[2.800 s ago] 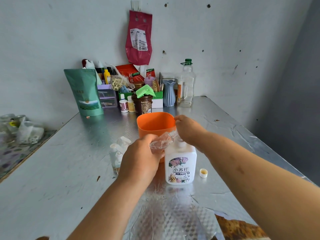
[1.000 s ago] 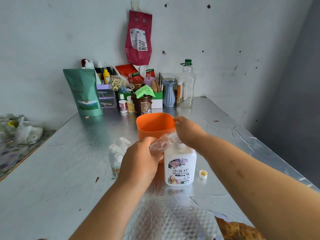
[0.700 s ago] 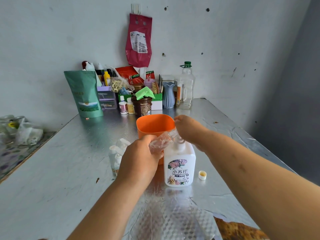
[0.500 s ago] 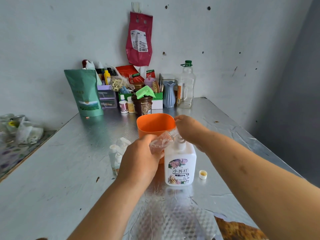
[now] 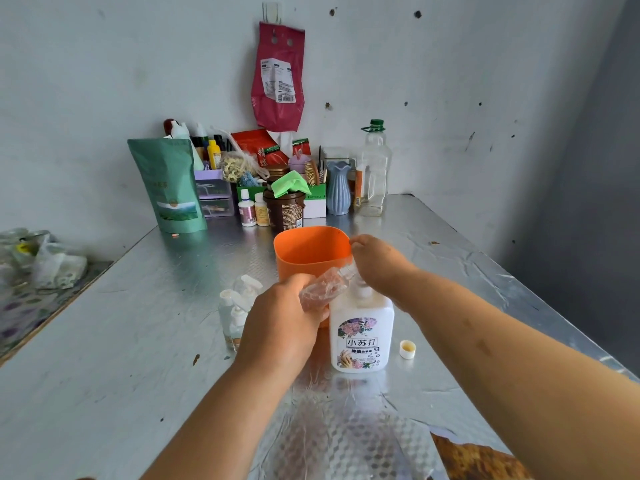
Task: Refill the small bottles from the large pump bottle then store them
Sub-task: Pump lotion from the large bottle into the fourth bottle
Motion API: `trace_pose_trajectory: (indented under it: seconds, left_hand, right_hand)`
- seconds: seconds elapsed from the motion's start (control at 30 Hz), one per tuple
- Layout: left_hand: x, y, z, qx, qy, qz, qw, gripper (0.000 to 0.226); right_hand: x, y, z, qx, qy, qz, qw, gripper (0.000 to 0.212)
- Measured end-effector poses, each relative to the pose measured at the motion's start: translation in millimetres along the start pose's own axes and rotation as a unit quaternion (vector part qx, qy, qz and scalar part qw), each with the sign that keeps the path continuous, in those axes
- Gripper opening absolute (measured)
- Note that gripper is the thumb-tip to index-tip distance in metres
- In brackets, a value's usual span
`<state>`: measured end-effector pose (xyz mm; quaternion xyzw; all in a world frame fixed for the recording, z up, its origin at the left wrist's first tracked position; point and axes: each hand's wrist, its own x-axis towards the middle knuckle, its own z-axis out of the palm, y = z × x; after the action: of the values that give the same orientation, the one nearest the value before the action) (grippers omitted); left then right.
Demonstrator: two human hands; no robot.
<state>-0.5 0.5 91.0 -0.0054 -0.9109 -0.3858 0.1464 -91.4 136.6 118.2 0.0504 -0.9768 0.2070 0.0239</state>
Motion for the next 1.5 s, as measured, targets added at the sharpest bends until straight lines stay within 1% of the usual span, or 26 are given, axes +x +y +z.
trace_pose_trajectory:
  seconds: [0.17, 0.4, 0.6, 0.77, 1.03, 1.27, 1.37, 1.43, 1.5]
  left_hand:
    - [0.6, 3.4, -3.2, 0.009, 0.006, 0.011, 1.0, 0.027]
    - [0.3, 5.0, -4.4, 0.012, 0.009, 0.013, 1.0, 0.027]
    - [0.8, 4.7, -3.1, 0.009, 0.01, 0.005, 1.0, 0.027]
    - [1.4, 2.1, -1.8, -0.008, 0.009, 0.004, 1.0, 0.026]
    - [0.3, -0.3, 1.3, -0.011, -0.001, -0.009, 1.0, 0.026]
    - [0.7, 5.3, -3.8, 0.007, 0.005, 0.004, 1.0, 0.027]
    - [1.5, 6.3, -4.7, 0.01, 0.009, 0.007, 1.0, 0.027]
    - [1.8, 5.1, -3.5, 0.014, 0.008, 0.007, 1.0, 0.028]
    - [2.5, 3.6, -2.3, 0.013, 0.008, 0.007, 1.0, 0.028]
  right_hand:
    - [-1.5, -1.9, -9.8, -0.016, 0.001, -0.006, 1.0, 0.032]
    - [1.5, -2.4, -10.3, -0.042, -0.007, -0.006, 0.999, 0.034]
    - [7.2, -3.1, -6.5, -0.043, -0.022, 0.005, 0.999, 0.036]
    - [9.6, -0.1, -4.9, -0.034, -0.026, 0.008, 0.999, 0.033]
    - [7.9, 0.6, 2.9, -0.094, -0.01, -0.02, 0.995, 0.037]
    - [2.2, -2.2, -8.8, -0.077, 0.018, -0.031, 0.996, 0.033]
    - [1.6, -3.4, -11.5, -0.068, 0.005, -0.016, 0.998, 0.035]
    - [-2.2, -4.4, -13.7, -0.017, -0.006, 0.002, 1.0, 0.037]
    - [-4.5, -4.2, -13.6, -0.003, -0.005, -0.001, 1.0, 0.039]
